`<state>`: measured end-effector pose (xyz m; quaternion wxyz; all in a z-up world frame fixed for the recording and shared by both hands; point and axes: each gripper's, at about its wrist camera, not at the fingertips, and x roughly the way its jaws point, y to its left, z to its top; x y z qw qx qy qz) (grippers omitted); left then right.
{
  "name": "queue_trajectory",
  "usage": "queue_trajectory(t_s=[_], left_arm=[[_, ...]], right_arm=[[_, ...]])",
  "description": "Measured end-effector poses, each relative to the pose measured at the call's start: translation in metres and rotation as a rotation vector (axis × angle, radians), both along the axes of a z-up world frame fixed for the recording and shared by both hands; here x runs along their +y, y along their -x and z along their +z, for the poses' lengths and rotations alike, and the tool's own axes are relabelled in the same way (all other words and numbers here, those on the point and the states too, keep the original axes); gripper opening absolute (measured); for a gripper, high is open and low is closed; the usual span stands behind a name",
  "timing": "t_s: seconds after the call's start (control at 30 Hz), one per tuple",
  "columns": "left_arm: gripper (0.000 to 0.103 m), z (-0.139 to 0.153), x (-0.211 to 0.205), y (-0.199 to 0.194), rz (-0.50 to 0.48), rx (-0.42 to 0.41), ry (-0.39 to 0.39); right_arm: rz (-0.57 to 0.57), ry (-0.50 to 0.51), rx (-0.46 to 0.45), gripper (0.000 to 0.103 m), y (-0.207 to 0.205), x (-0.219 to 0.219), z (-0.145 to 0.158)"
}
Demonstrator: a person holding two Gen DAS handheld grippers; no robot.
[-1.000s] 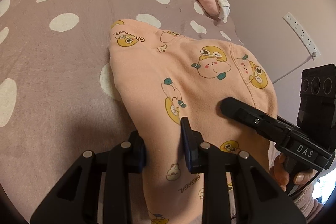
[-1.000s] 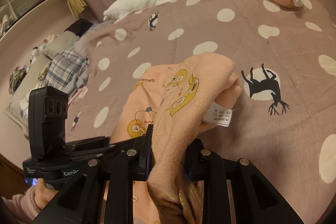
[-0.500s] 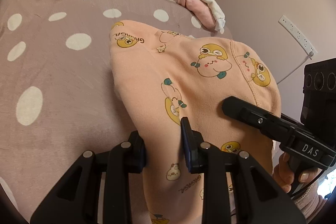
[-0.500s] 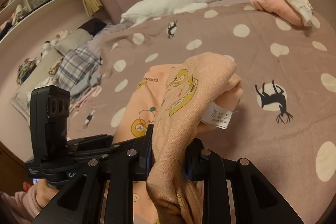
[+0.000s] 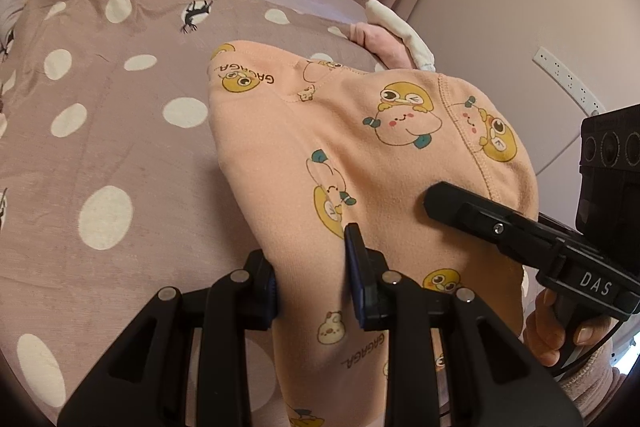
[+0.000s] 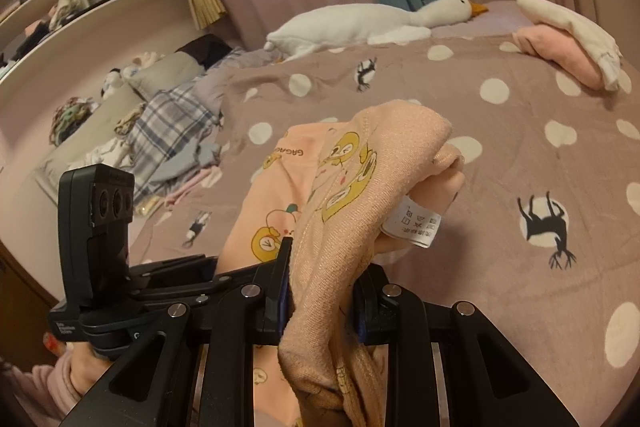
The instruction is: Fold small clothes
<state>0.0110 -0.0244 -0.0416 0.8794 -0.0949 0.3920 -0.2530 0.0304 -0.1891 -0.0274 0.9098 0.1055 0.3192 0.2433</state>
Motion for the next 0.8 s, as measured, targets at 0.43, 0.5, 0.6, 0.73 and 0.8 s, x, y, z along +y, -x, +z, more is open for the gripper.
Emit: queue_trajectory(t_s=[0.43,0.5,0.6,0.73,0.8], left_arm=[[0.027,0.013,0.022,0.000,0.057,-0.044,-0.014],[0.027,0.014,0.024,-0.001,0.063,-0.048,-0.015],[0.027,0.016,0.028,-0.002,0.073,-0.058,-0.022],[0.027,0.019,0.032,-0.005,0.082,-0.067,-0.025],[0.027,0.020,0.033,-0.006,0.085,-0.072,-0.028]], right_arm=[[0.060,0.005,-0.041,0.027,-0.008,0.023,0.011],[0.068,0.006,-0.045,0.027,-0.011,0.026,0.012],[0.077,0.007,-0.051,0.027,-0.013,0.029,0.014],[0.086,0.007,-0.059,0.027,-0.017,0.034,0.017],[0.089,0.008,-0.063,0.027,-0.019,0.035,0.018]])
